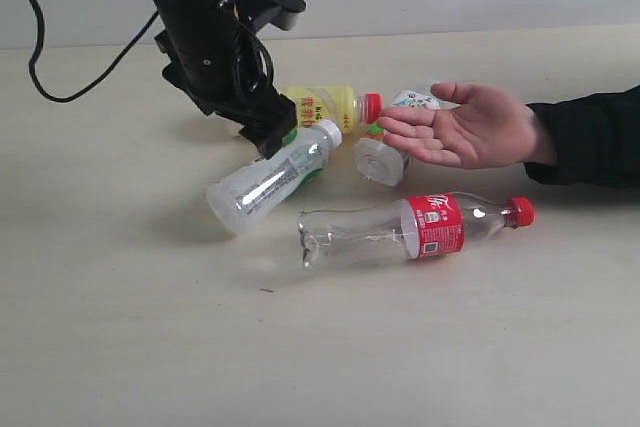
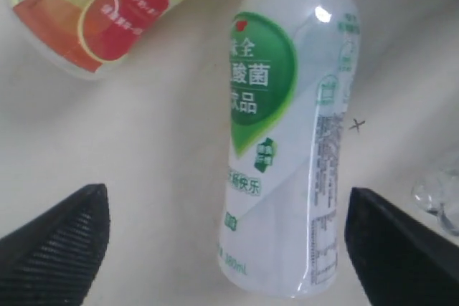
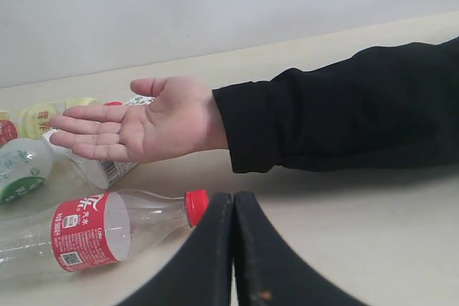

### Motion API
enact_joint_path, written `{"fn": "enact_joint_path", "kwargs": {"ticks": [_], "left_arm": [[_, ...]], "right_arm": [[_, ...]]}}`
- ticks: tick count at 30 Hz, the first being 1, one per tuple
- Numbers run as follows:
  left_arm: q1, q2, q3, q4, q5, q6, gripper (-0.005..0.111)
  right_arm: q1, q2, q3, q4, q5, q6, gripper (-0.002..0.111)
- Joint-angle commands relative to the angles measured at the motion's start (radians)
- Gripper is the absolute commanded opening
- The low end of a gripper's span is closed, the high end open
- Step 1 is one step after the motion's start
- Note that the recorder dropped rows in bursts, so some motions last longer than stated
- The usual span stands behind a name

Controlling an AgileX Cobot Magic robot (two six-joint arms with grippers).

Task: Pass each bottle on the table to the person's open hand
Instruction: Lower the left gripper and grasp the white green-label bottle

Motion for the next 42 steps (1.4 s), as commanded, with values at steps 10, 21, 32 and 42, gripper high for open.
{"fn": "enact_joint_path", "kwargs": {"ticks": [10, 21, 32, 42], "left_arm": [[-0.005, 0.019, -0.012, -0.086, -0.024, 0.137, 0.085], [-0.005, 0.03, -0.012, -0.09, -0.024, 0.139, 0.085], [-0.005, 0.112, -0.012, -0.093, -0.034, 0.162, 0.085], [-0.005, 0.167, -0.012, -0.093, -0.064, 0.164, 0.085]], "right_arm": [[-0.005, 0.007, 0.005, 0.0, -0.013, -0.002, 0.0], [-0.005, 0.007, 0.005, 0.0, -0.013, -0.002, 0.0], [-0.005, 0.007, 0.005, 0.0, -0.013, -0.002, 0.0], [-0.005, 0.007, 0.005, 0.0, -0.01, -0.002, 0.0]]}}
